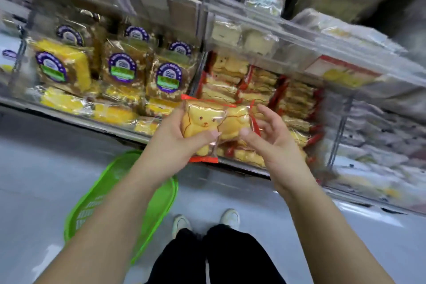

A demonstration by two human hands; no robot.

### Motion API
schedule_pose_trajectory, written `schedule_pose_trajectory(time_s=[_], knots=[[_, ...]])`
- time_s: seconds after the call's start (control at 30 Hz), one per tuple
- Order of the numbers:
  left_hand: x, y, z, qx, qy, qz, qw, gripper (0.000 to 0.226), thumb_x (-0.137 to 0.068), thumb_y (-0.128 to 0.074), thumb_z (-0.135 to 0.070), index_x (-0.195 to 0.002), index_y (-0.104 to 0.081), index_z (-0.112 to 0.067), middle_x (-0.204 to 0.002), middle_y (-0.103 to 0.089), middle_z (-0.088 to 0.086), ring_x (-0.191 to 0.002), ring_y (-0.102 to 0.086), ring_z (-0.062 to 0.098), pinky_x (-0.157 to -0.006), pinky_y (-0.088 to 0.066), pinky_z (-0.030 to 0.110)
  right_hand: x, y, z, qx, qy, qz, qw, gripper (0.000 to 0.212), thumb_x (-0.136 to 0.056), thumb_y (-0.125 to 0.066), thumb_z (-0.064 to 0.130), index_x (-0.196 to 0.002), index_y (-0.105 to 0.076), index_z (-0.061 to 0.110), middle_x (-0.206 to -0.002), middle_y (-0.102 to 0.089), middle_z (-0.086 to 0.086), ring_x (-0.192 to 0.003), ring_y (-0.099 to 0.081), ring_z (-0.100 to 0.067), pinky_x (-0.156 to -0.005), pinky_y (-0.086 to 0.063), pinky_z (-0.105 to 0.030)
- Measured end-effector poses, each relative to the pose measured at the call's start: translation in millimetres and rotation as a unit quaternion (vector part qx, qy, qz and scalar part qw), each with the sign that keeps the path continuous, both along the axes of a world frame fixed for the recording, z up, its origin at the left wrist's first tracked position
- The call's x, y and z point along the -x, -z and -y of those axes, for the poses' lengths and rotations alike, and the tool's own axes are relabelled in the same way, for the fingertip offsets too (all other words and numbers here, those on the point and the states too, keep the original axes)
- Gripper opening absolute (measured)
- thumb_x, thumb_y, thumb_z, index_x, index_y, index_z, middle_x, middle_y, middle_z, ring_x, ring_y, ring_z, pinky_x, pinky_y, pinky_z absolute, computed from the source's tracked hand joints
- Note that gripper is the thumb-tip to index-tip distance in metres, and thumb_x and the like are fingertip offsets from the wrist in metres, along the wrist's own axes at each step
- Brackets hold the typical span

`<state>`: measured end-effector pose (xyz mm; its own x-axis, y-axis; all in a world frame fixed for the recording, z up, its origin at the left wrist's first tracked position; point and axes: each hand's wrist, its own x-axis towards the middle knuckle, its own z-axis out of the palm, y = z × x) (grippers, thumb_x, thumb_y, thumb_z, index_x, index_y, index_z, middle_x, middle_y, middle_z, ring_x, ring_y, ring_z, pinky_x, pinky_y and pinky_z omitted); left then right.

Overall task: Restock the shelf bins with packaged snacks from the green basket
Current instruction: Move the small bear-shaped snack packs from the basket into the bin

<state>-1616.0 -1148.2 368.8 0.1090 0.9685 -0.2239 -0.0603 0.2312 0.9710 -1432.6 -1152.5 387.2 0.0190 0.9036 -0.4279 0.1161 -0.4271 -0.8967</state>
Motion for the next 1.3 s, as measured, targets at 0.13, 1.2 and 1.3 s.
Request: schedule_pose_trajectory(time_s=[0.13,1.2,1.3], knots=[[-6,-1,-24,-0.021,0.066,-0.007,0.998,0.033,-0.064,-0.076,-0.031,-0.090,-0.062,-0.047,-0.089,-0.072,-0.019,-0.081,-0.068,-0.002,-0.062,-0.051,0.013,-15,11,-25,-0.016,-0.086,0.041,0.995,0.034,-0.079,-0.072,0.027,-0.110,-0.061,0.019,-0.095,-0.073,0.010,-0.090,-0.067,-0.002,-0.080,-0.052,-0.019],[-42,13,-41,0.060,-0.112,0.258,0.958,0.042,-0.081,-0.060,-0.009,-0.122,-0.049,-0.009,-0.113,-0.065,0.009,-0.103,-0.063,0.019,-0.081,-0.052,0.027,-4,31,-43,-0.015,-0.071,-0.104,0.992,0.036,-0.076,-0.064,0.047,-0.104,-0.062,0.025,-0.095,-0.072,0.004,-0.085,-0.068,-0.012,-0.074,-0.056,-0.027],[-49,14,-43,0.051,-0.120,0.128,0.983,0.044,-0.081,-0.064,-0.001,-0.121,-0.047,-0.009,-0.113,-0.064,0.007,-0.106,-0.063,0.016,-0.096,-0.049,0.033,-5,39,-42,-0.015,-0.006,-0.112,0.994,0.040,-0.078,-0.070,0.019,-0.116,-0.056,0.015,-0.095,-0.071,0.003,-0.083,-0.067,-0.010,-0.069,-0.053,-0.023]])
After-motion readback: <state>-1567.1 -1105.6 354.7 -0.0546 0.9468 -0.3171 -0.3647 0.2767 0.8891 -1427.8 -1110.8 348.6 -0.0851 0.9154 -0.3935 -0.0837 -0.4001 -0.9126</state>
